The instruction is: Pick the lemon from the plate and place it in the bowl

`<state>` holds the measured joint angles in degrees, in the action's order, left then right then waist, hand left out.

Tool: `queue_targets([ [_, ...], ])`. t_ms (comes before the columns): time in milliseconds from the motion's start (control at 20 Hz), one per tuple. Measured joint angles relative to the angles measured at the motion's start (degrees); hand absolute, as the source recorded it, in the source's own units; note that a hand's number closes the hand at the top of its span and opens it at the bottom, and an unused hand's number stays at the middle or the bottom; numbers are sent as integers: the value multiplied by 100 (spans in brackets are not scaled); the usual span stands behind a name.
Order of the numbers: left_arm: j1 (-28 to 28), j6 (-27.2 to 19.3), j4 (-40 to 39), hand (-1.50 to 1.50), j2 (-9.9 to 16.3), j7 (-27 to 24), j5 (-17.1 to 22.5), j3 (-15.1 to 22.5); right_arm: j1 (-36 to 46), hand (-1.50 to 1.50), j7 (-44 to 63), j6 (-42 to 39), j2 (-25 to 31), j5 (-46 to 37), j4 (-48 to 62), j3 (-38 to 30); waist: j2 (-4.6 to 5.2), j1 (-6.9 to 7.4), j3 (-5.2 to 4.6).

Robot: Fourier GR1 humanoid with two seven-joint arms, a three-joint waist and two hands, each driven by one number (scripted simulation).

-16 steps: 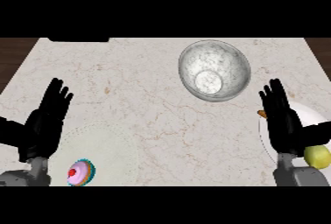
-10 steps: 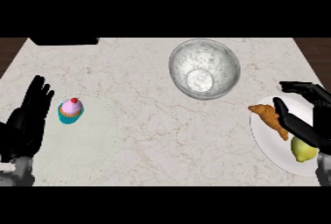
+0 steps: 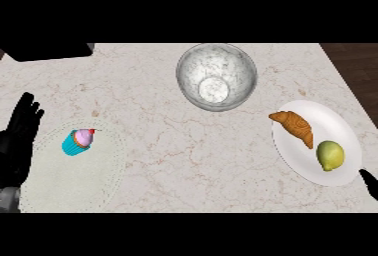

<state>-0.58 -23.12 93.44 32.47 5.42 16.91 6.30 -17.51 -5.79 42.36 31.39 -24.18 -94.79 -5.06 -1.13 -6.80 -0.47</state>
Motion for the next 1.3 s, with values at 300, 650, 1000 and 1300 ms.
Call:
queue_targets([
  [300, -132, 260, -126, 0, -27, -90, 16, 25, -1737, -150, 240, 1128, -1013, -1447, -1031, 285, 71, 272, 18],
  [650, -476, 499, -489, 0, -186, -256, -100, 56, -2812, -150, 1454, 305, -1749, -3037, -3041, 203, 130, 541, 24],
  [1000, -757, 621, -533, 0, -239, -137, -177, 101, -2650, -150, 2942, -1928, -1716, -3955, -3924, 13, 176, 742, 21],
  [1300, -872, 623, -648, 0, -399, -140, -284, 161, -1635, -150, 4154, -3991, -1227, -3960, -3841, -110, 178, 822, 29],
])
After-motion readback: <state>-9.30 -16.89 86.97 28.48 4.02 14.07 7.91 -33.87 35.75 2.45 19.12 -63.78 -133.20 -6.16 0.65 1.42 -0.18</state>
